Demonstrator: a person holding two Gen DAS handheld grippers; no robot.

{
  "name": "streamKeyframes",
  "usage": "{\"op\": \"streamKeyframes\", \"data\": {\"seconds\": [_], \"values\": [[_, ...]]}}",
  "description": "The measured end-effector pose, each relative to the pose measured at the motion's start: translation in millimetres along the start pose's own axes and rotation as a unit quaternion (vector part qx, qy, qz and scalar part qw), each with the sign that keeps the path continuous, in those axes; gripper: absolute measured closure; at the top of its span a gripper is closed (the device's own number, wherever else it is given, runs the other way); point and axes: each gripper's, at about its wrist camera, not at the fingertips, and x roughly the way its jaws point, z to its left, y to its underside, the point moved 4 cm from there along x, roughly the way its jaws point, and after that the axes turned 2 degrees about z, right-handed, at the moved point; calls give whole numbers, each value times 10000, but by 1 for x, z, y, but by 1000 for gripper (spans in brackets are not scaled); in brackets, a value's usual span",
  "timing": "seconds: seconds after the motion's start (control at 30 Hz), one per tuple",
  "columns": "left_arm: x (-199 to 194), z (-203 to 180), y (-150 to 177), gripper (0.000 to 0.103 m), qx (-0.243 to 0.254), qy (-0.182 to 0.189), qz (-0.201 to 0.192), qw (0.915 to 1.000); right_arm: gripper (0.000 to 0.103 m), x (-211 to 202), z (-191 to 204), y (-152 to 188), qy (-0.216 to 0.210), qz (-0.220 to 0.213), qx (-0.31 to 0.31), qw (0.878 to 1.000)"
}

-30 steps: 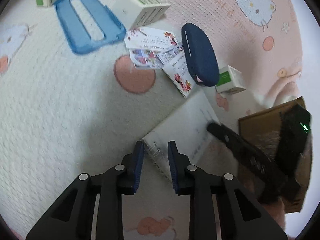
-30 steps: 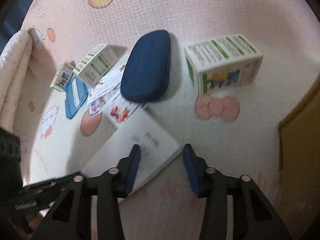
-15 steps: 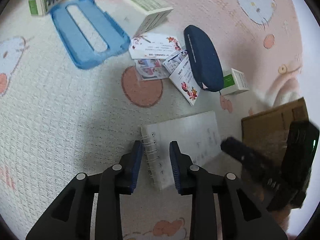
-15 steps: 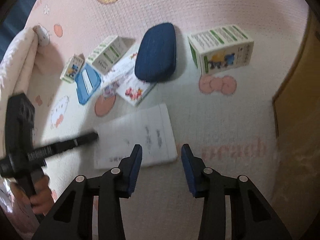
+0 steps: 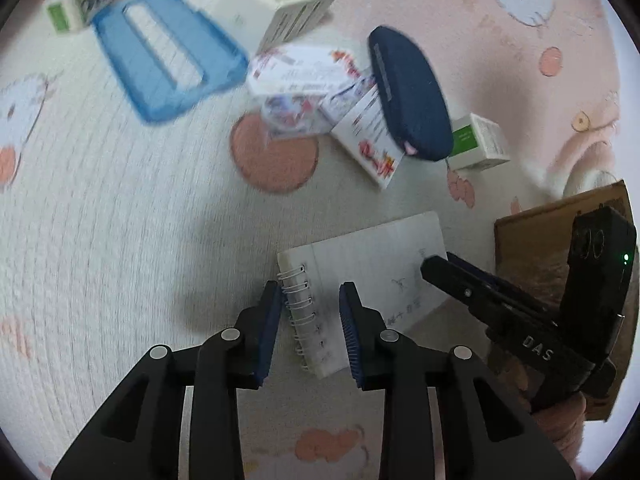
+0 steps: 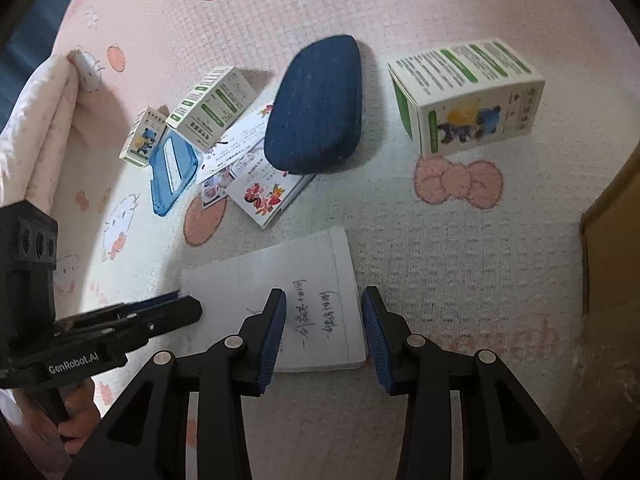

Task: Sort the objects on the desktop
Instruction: 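Lift the white notepad with the left gripper toward the cardboard box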

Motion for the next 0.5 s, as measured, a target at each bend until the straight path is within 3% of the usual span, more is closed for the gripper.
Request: {"op": "streamKeyframes", "data": {"seconds": [0.13, 0.33, 0.5], "values": [[1, 1, 1, 71, 35, -50, 133, 9999, 67, -1, 3, 16, -134, 521, 41, 9985], [10, -6, -2, 67, 101, -162, 209, 9996, 67, 5, 10, 21, 153, 475, -269, 9984], [11, -14, -1, 66, 230, -385, 141, 9989, 66, 6, 8, 22, 108, 356, -290, 9989]]}}
